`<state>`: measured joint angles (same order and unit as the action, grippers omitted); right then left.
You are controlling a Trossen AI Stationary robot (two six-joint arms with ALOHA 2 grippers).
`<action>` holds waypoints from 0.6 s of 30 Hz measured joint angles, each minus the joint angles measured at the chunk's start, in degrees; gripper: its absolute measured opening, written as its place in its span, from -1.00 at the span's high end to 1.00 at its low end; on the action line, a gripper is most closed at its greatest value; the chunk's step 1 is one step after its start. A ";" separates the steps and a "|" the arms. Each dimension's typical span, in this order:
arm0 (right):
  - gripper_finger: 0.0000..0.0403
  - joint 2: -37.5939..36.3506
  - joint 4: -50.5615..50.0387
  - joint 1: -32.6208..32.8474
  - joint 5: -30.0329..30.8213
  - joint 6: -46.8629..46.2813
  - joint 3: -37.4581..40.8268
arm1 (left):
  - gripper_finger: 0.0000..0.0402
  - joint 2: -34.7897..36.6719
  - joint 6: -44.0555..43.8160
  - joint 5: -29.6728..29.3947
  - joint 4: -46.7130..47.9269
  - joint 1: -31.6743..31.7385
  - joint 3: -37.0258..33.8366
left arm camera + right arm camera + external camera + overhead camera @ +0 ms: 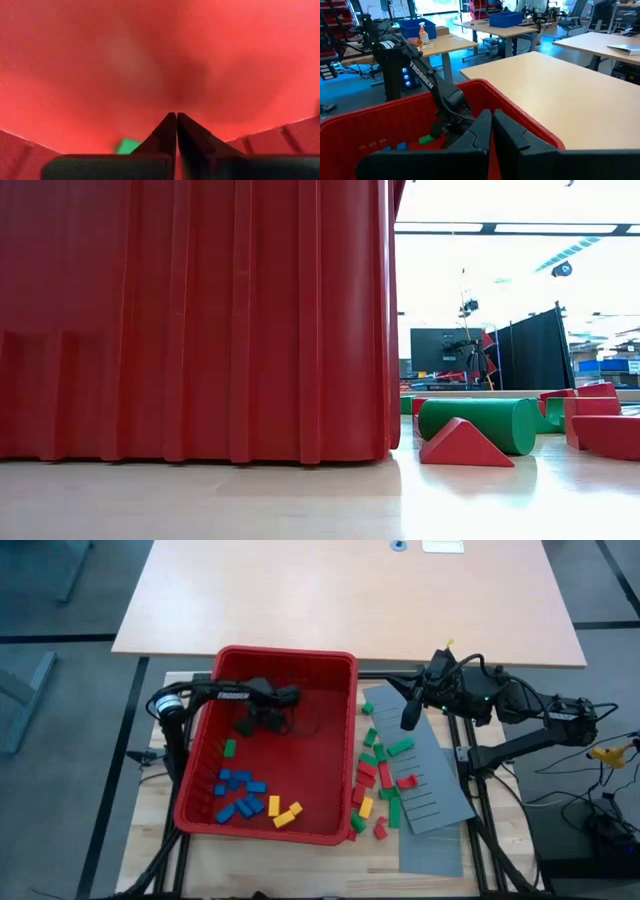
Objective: Sort blocks
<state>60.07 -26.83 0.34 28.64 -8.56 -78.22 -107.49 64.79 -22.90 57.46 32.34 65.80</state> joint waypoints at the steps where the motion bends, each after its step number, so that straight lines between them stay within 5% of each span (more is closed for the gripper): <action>1: 1.00 0.00 0.00 0.00 0.07 0.27 0.00 | 1.00 0.12 0.27 0.02 -0.06 -1.13 0.15; 10: 1.00 0.00 -0.01 0.00 0.07 0.17 0.00 | 1.00 1.54 -2.29 -12.34 -0.98 -1.36 0.17; 18: 1.00 0.01 -0.02 0.00 0.00 -0.52 0.00 | 1.00 3.66 -2.96 -14.15 -0.70 4.42 0.17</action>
<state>60.08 -26.85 0.34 28.64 -9.08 -78.22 -103.83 61.83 -37.04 56.76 36.76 65.98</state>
